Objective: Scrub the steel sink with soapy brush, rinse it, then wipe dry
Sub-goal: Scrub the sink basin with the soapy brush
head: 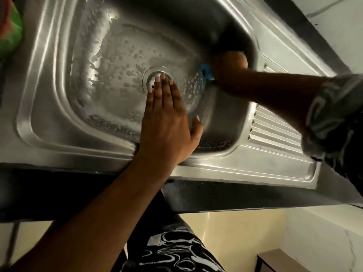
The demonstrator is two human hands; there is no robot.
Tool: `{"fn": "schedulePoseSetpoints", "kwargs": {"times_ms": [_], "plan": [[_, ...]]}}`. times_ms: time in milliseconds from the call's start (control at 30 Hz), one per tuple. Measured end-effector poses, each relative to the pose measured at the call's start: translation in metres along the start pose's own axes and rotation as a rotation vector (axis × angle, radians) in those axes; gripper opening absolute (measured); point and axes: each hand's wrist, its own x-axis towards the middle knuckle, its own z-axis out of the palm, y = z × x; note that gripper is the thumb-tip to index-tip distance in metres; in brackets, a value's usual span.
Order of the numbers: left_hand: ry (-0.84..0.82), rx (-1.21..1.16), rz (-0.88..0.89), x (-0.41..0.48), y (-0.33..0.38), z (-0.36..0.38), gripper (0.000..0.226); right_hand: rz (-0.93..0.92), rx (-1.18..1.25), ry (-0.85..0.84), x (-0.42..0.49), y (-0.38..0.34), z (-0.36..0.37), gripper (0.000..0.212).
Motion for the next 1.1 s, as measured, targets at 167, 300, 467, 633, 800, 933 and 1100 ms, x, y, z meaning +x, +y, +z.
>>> {"fn": "schedulePoseSetpoints", "kwargs": {"times_ms": [167, 300, 467, 633, 800, 933, 1100], "plan": [[0.006, 0.016, 0.030, 0.000, 0.000, 0.000, 0.103, -0.070, -0.043, -0.003, -0.050, -0.025, 0.003, 0.026], [0.022, 0.006, 0.035, -0.002, 0.001, 0.000, 0.100, -0.257, 0.034, -0.222, -0.119, -0.050, 0.030, 0.033], [0.012, 0.049, 0.053, -0.002, 0.001, 0.001, 0.101, -0.102, 0.096, -0.011, -0.067, 0.004, 0.004, 0.036], [0.014, 0.066, 0.064, -0.003, 0.001, 0.004, 0.101, 0.034, 0.246, 0.174, -0.037, 0.027, 0.002, 0.040], [0.003, 0.032, 0.048, -0.003, -0.001, 0.003, 0.101, -0.292, 0.160, -0.086, -0.155, -0.005, 0.004, 0.032], [-0.002, 0.046, 0.051, -0.003, 0.001, 0.005, 0.101, -0.114, 0.233, -0.115, -0.148, 0.035, -0.010, 0.034], [0.014, 0.058, 0.056, -0.002, -0.002, 0.010, 0.100, 0.113, 0.136, 0.128, -0.099, 0.058, -0.024, 0.033]]}}
